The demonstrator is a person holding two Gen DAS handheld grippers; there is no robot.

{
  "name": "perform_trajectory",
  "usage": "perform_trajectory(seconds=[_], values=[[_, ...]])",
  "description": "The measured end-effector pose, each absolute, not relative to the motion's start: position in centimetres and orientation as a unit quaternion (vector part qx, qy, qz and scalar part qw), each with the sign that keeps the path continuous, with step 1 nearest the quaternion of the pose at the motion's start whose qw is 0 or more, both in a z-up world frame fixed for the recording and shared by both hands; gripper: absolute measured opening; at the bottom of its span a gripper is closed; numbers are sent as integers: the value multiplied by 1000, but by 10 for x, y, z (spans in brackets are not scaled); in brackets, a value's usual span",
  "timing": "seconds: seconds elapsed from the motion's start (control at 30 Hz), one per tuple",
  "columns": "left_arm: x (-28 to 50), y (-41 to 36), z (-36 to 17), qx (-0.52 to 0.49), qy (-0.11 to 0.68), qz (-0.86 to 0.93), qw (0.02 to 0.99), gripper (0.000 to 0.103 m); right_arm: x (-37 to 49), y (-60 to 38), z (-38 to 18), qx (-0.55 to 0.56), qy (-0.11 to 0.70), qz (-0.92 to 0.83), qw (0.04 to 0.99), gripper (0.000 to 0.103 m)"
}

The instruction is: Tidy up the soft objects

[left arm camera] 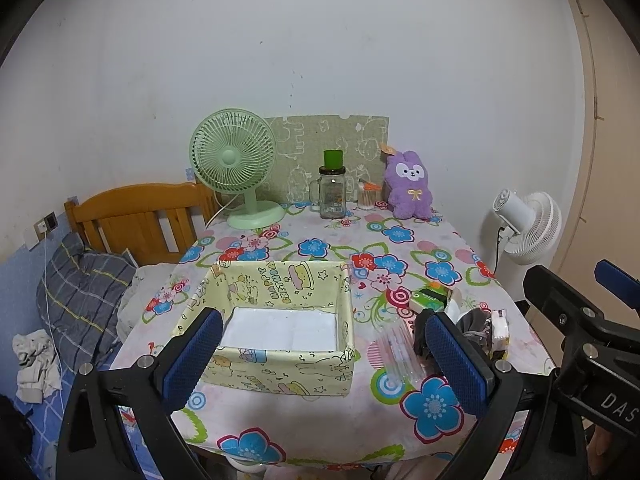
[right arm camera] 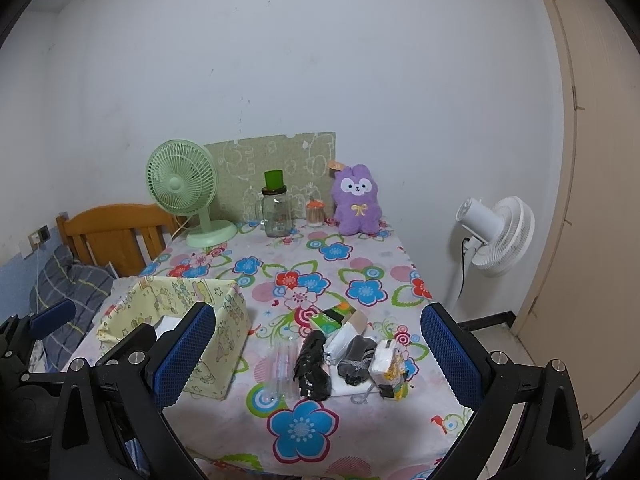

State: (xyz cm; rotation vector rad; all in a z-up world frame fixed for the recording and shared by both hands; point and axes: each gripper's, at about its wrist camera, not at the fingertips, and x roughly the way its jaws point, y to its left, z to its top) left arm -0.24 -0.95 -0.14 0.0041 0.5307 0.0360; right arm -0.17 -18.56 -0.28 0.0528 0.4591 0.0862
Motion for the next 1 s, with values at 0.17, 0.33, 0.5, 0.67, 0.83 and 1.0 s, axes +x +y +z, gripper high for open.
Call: perform_trajectory(seconds=[0.17, 0.33, 0.5, 0.67, 0.83, 1.0], values=[[-1, -8, -3, -7, 266, 14, 964, 101, 0, -184, -5, 27, 231, 42, 972, 103], [1, -8, -5, -9, 275, 4, 961, 98, 2, -184, -6, 26, 234, 41, 971, 103], [1, -9, -5, -8, 276, 6, 961, 98, 3, -184, -6, 26, 236, 42, 970, 103], [0, -9, -6, -6, 276, 8, 961, 98, 4, -184, -8, 28, 240, 44, 969, 103], [-1, -9, -6, -5, 273, 12, 962, 98, 6, -184, -9, 31, 244, 45, 968, 103], [-1, -8, -6, -6, 273, 11, 962, 98, 6, -185, -8, 31, 242, 45, 969, 103]])
